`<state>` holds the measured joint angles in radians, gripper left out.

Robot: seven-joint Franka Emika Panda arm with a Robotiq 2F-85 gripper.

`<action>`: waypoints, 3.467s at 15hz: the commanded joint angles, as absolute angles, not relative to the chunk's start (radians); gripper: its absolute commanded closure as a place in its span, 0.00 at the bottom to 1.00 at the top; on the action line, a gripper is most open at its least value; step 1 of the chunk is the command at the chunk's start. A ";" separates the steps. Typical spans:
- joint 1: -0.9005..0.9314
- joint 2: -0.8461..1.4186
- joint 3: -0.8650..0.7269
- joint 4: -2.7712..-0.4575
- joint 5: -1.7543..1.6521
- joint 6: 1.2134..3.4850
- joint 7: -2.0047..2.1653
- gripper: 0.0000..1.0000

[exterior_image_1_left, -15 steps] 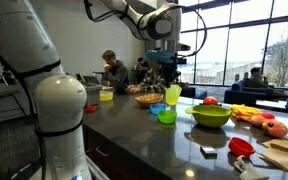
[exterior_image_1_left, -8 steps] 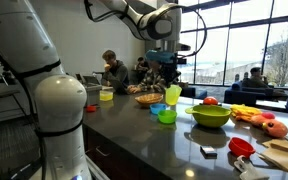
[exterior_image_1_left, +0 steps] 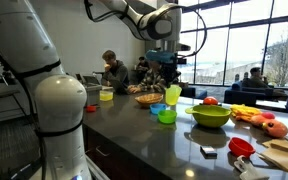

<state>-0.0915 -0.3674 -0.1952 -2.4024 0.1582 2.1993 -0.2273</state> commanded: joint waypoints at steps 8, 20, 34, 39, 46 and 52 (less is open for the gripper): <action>-0.093 -0.365 -0.193 -2.398 0.157 2.196 -0.226 0.99; -0.107 -0.325 -0.194 -2.406 0.151 2.210 -0.213 0.99; -0.130 -0.254 -0.198 -2.422 0.150 2.229 -0.186 0.99; -0.140 -0.222 -0.205 -2.427 0.161 2.234 -0.181 0.99; -0.144 -0.204 -0.205 -2.421 0.161 2.240 -0.173 0.99; -0.144 -0.193 -0.205 -2.417 0.161 2.234 -0.178 0.60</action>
<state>-0.1374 -0.1976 -0.2055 -2.4237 0.1579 2.2322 -0.1832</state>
